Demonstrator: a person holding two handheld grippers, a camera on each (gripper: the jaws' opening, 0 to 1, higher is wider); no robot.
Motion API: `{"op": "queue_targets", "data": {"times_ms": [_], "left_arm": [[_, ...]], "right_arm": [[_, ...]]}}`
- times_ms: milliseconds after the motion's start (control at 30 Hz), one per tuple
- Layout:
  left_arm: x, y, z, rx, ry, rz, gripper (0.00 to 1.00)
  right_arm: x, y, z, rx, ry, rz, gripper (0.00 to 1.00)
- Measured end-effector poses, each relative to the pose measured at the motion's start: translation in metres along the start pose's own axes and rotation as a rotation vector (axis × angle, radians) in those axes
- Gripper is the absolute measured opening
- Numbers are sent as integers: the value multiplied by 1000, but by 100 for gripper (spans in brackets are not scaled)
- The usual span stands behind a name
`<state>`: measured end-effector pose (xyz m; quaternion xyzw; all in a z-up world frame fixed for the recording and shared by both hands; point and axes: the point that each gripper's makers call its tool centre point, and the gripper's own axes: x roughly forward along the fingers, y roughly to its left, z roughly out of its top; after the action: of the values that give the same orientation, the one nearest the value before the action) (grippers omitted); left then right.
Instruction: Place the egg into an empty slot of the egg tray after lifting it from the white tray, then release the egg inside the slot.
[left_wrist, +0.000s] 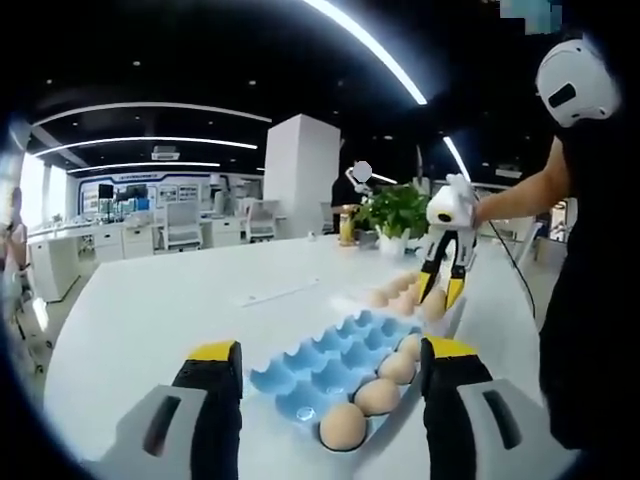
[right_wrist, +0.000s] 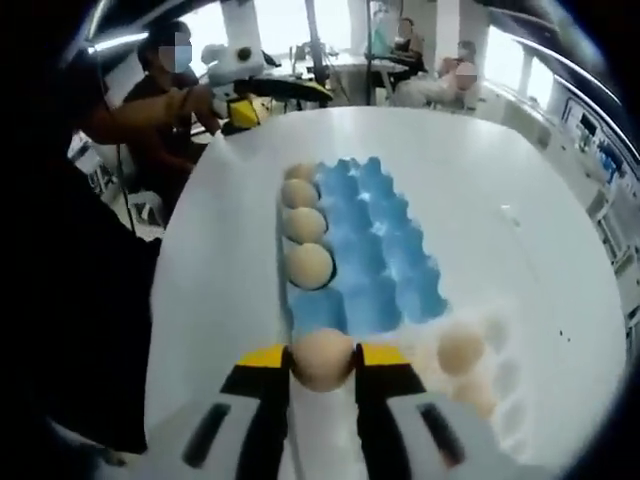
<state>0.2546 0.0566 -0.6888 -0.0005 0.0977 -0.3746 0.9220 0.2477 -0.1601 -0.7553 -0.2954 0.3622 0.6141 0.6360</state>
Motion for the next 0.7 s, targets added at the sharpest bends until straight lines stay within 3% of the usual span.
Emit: {"op": "queue_targets", "data": {"times_ms": [200,700], "left_arm": [[1,-1,1,-1,1,0,74],[3,-1,-1,-3,7,-4,73]], "right_arm": [[9,2,11,-19,-9,24,25],[27,8,15,-49,10,66,25]]}}
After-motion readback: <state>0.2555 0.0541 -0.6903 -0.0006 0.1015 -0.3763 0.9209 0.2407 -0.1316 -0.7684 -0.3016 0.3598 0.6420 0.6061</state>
